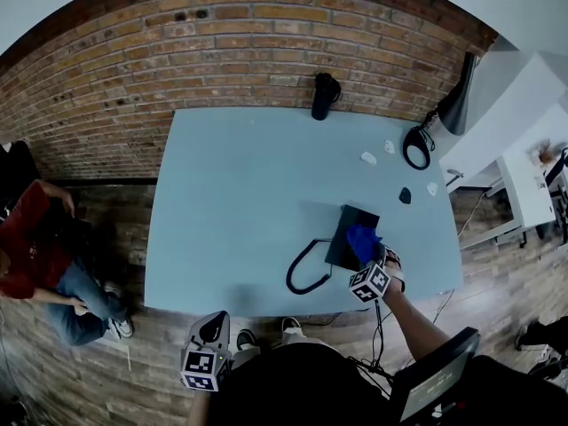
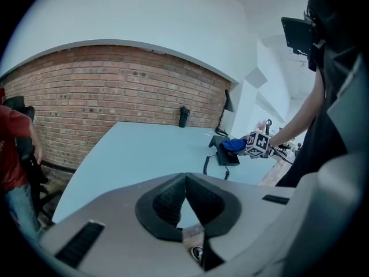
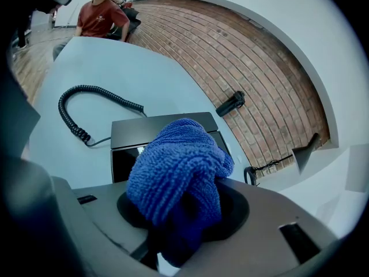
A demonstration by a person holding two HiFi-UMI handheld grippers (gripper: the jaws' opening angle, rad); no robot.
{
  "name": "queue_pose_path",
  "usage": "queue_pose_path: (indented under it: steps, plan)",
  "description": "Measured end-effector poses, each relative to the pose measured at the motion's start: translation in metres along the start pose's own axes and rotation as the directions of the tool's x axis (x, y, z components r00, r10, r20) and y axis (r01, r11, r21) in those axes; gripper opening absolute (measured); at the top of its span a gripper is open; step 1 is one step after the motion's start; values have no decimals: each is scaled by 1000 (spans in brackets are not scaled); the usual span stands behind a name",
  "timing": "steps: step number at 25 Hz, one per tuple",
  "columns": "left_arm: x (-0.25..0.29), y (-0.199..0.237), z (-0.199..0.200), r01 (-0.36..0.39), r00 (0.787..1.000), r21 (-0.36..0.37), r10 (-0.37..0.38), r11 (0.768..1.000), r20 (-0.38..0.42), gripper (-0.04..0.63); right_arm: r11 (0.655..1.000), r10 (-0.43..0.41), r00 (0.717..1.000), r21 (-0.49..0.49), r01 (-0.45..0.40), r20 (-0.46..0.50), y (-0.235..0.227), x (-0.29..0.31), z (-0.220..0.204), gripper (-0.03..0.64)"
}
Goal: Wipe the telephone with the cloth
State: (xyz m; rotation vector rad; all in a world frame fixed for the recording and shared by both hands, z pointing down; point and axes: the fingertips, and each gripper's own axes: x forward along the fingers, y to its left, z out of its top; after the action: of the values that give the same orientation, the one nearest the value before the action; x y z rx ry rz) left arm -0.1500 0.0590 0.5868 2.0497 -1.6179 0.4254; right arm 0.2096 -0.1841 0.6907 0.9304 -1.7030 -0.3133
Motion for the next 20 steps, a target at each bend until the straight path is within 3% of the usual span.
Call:
queue_pose_path:
  steps: [20]
  plan:
    - [0, 2, -4, 12, 1000, -5, -12, 1000, -8, 23, 999, 45, 999, -8, -45, -15, 43, -15, -7, 181]
